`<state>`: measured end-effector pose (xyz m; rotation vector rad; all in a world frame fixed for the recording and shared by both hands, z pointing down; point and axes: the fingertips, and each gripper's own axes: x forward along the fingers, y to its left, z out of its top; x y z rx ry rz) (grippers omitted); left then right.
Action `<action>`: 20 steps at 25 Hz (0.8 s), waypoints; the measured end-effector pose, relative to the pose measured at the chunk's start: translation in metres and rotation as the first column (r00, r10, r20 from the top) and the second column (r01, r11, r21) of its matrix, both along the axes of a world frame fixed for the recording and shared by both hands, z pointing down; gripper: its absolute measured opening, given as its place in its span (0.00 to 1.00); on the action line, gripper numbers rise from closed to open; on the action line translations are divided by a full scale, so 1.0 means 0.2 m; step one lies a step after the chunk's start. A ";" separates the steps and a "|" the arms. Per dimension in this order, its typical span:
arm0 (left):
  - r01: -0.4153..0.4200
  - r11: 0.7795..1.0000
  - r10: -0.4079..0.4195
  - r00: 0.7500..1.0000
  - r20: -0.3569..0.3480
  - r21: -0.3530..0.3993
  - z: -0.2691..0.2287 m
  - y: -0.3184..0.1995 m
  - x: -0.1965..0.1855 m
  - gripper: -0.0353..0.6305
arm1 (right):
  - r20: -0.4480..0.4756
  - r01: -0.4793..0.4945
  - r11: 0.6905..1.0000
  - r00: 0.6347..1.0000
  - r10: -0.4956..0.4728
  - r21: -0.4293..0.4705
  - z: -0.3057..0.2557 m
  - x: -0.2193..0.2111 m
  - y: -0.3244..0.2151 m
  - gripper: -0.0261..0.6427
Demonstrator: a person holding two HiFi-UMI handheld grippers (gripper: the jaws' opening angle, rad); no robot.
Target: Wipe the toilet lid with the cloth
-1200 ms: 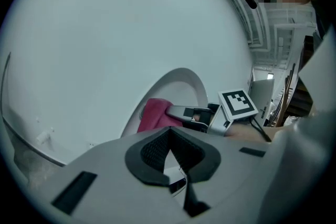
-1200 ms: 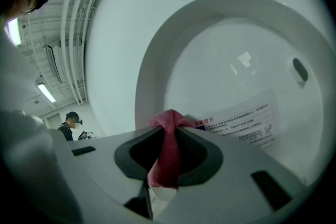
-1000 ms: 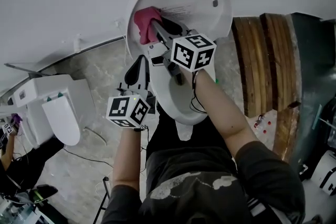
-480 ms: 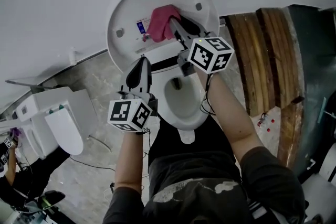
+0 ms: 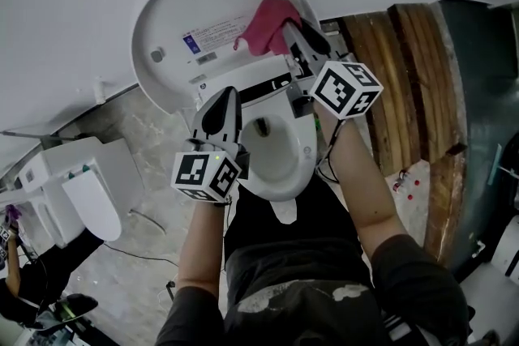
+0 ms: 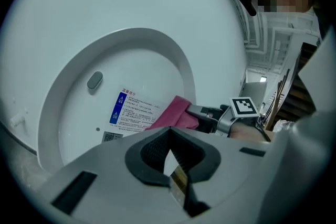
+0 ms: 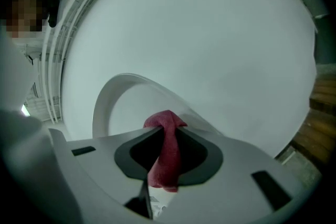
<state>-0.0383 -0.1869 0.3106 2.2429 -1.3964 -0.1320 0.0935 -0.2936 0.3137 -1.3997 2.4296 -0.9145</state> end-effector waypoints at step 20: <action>0.226 0.974 -0.226 0.974 0.020 -0.007 0.16 0.20 -0.77 0.06 | -0.036 0.356 0.932 0.933 -0.359 -0.071 0.34 -1.09 0.37 0.14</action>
